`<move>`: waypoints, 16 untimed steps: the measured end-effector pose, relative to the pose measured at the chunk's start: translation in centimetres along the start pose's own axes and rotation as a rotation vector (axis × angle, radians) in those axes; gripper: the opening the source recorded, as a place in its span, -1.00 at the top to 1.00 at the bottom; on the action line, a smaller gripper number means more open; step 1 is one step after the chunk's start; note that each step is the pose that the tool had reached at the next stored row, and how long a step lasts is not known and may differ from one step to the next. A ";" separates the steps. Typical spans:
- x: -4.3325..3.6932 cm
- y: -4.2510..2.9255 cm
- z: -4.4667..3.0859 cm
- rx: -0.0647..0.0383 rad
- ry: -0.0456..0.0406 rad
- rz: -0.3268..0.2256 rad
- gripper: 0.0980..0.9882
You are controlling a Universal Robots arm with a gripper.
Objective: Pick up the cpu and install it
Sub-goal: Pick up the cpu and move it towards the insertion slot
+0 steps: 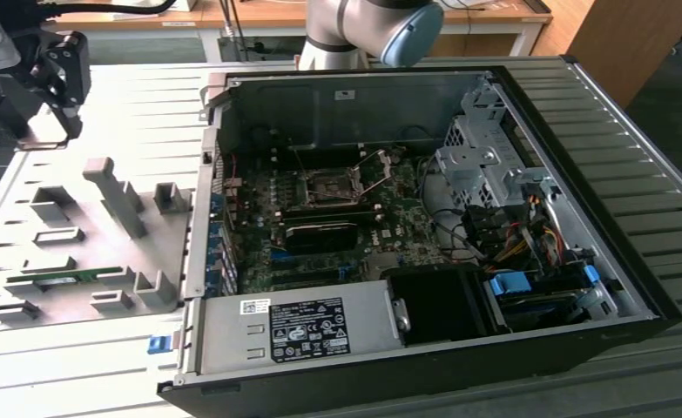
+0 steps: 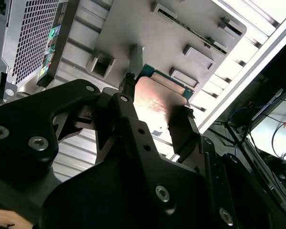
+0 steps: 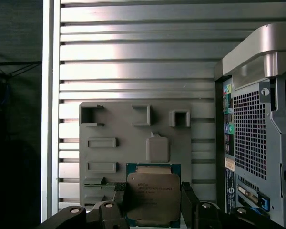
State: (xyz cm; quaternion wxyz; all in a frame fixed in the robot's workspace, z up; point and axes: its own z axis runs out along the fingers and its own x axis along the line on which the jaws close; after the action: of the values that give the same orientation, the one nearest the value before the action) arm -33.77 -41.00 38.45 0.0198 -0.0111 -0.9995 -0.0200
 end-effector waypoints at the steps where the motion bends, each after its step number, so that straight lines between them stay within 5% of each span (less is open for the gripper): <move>1: -0.11 0.00 0.00 0.000 0.0001 0.000 0.01; 16: -1.15 0.03 -0.04 0.000 0.0006 0.000 0.01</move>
State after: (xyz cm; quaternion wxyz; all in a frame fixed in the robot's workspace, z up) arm -32.62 -41.00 38.45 0.0201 -0.0111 -0.9995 -0.0200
